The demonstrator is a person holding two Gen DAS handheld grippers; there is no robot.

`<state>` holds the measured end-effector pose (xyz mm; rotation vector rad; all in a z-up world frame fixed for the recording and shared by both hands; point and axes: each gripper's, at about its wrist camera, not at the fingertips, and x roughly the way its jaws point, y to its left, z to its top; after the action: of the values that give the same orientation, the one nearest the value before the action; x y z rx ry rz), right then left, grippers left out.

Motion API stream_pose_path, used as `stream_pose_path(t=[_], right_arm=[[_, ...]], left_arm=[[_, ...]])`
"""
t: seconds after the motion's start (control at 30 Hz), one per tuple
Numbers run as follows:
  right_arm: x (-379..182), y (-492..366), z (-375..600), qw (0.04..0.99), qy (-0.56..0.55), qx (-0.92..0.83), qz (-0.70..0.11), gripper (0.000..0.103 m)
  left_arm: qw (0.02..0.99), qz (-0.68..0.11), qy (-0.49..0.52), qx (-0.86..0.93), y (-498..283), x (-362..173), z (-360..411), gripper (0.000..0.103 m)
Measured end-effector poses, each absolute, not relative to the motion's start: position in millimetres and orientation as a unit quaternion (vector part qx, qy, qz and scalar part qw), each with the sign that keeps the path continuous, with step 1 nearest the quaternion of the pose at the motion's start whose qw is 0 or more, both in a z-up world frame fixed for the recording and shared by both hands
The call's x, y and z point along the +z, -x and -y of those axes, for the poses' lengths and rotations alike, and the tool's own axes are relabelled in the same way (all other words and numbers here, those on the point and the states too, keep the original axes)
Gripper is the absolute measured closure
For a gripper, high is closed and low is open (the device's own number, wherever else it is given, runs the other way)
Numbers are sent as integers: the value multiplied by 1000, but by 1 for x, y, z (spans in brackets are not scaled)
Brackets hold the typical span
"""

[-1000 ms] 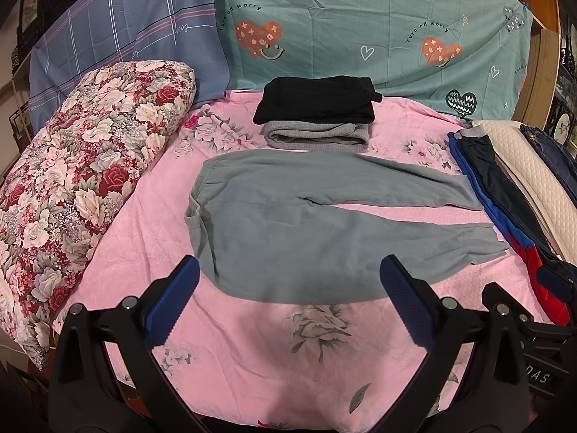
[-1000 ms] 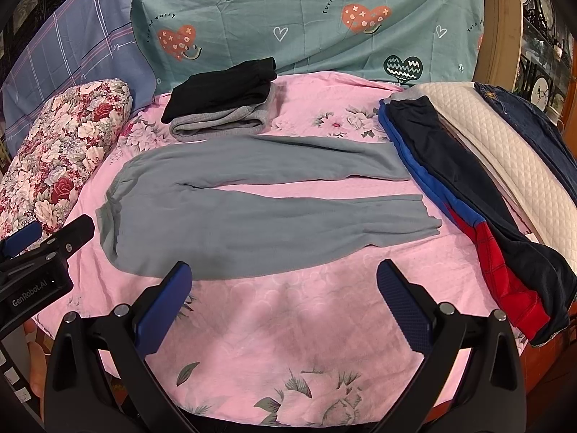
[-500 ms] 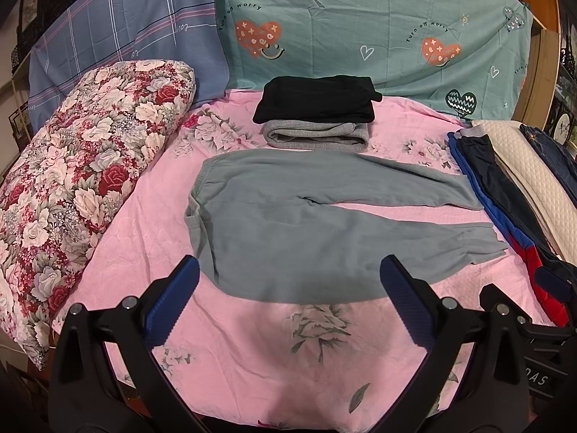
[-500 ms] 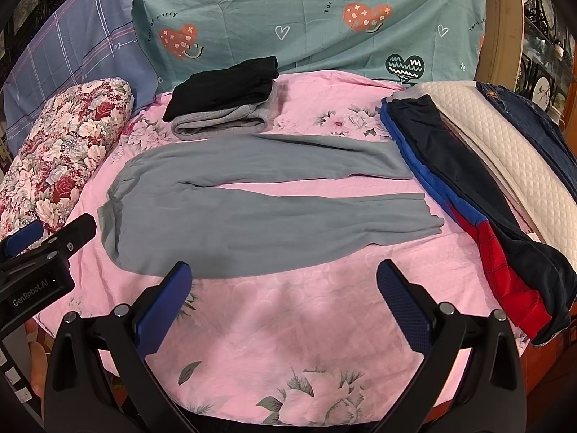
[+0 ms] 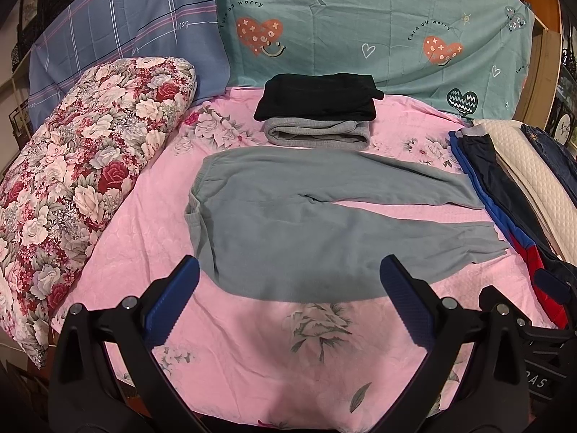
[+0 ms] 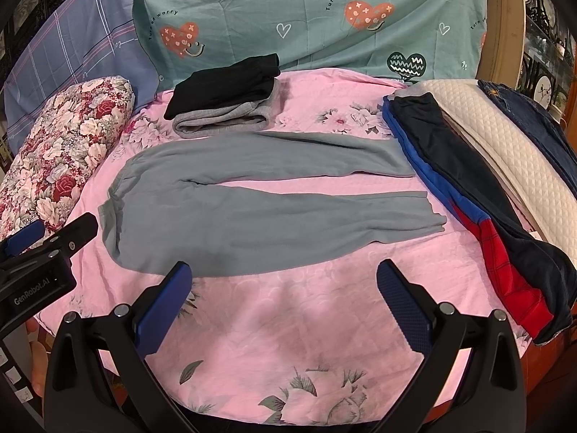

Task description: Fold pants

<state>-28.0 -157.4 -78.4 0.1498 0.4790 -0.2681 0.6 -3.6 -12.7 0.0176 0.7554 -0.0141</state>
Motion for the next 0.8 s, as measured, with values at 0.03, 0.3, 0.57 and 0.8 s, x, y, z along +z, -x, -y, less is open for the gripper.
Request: stream_pose_path(t=[0.03,0.3,0.57,0.8], right_arm=[[-79,28,157,960,-74,-132,-237,1],[-81,27,155,960,-75,-132,-237,1],[-85,24,156,959,-77,-131,-240,1],[-107,7,178,949,-90,-112,-279,1]], left_arm=[[929,-369,-9,-7,-1,-12,3,2],[929,-370,-8,-7,0,-15,2,2],[926,-378,-10,-6,-2,-17,-1,2],[873,-488,3,-11,-42,-77,-3,2]])
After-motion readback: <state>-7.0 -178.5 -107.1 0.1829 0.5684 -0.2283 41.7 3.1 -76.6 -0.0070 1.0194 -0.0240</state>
